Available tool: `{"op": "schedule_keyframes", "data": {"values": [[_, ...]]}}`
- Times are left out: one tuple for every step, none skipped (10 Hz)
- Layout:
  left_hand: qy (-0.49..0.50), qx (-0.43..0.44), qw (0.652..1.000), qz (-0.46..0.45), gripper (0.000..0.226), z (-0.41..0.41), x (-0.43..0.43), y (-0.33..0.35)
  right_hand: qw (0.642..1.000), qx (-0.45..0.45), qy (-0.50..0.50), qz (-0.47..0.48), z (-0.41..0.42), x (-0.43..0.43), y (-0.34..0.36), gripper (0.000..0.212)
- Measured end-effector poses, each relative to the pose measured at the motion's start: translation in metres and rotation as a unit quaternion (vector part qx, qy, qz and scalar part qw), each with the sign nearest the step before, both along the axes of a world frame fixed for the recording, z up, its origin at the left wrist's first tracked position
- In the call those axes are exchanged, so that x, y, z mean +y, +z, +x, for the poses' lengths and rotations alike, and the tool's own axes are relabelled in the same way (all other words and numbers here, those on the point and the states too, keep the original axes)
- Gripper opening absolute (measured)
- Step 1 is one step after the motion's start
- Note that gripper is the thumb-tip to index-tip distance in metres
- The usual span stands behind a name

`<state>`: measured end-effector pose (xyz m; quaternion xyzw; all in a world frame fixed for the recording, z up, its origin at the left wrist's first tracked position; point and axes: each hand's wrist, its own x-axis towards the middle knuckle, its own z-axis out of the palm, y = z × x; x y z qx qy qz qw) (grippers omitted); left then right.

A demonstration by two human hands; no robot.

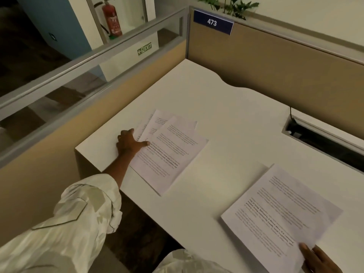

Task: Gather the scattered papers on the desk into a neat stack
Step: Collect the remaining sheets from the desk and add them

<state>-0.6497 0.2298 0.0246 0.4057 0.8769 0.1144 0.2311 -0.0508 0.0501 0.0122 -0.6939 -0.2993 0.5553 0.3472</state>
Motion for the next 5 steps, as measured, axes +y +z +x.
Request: {"op": "schedule_keyframes", "data": {"values": [[-0.025, -0.033, 0.999, -0.028, 0.096, -0.009, 0.014, 0.0, 0.983, 0.026, -0.144, 0.114, -0.02, 0.013, 0.007, 0.032], [-0.032, -0.053, 0.998, -0.033, 0.09, -0.017, 0.024, 0.001, 0.979, -0.13, -0.16, -0.005, -0.032, 0.021, 0.007, 0.044], [-0.018, -0.067, 0.997, -0.034, 0.091, -0.02, 0.028, 0.0, 0.977, -0.074, -0.162, -0.113, -0.014, 0.012, -0.007, 0.036], [-0.038, -0.111, 0.993, -0.016, 0.083, -0.019, 0.03, -0.006, 0.982, -0.053, -0.162, -0.081, -0.02, 0.011, -0.004, 0.019], [-0.08, -0.17, 0.982, 0.006, 0.078, -0.014, 0.025, -0.007, 0.986, 0.013, -0.154, -0.059, -0.03, 0.018, -0.005, 0.014]]}}
